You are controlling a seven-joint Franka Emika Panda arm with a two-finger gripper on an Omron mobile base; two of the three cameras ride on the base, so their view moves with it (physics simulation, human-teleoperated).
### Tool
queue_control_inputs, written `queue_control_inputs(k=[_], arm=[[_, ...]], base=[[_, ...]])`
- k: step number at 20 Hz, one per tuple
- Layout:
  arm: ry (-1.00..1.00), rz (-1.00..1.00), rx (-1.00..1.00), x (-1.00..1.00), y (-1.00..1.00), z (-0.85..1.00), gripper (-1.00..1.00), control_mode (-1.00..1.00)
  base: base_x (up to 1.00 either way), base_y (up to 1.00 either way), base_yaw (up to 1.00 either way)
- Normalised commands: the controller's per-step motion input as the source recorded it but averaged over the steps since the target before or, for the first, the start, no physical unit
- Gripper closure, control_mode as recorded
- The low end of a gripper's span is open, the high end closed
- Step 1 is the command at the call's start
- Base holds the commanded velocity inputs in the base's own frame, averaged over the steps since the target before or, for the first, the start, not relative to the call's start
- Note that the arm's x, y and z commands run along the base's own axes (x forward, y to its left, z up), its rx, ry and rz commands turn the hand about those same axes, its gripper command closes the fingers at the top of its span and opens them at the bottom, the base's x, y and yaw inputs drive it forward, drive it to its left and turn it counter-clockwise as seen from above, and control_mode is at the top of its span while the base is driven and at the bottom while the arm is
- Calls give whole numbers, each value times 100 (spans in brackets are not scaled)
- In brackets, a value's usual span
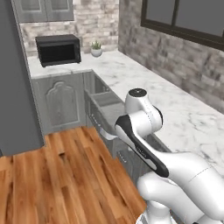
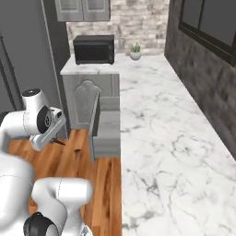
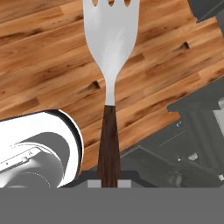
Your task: Organize the utensils by type. Pick up the wooden spoons from the counter and place them in the open cabinet. Then pick up the metallic utensils from the counter and place them in the open drawer.
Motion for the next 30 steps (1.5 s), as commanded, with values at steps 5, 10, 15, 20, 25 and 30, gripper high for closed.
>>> queue_control_inputs(k=[5, 10, 15, 20, 25, 30], arm=[[0, 0, 0, 0, 0, 0, 100, 100], [0, 0, 0, 0, 0, 0, 100, 100], [0, 0, 0, 0, 0, 0, 100, 100], [0, 0, 0, 0, 0, 0, 100, 100], [0, 0, 0, 0, 0, 0, 100, 100], [0, 0, 0, 0, 0, 0, 100, 100]], base=[[92, -12, 8], [69, -14, 6], [30, -19, 4], [54, -14, 1], [65, -9, 0], [10, -8, 0]])
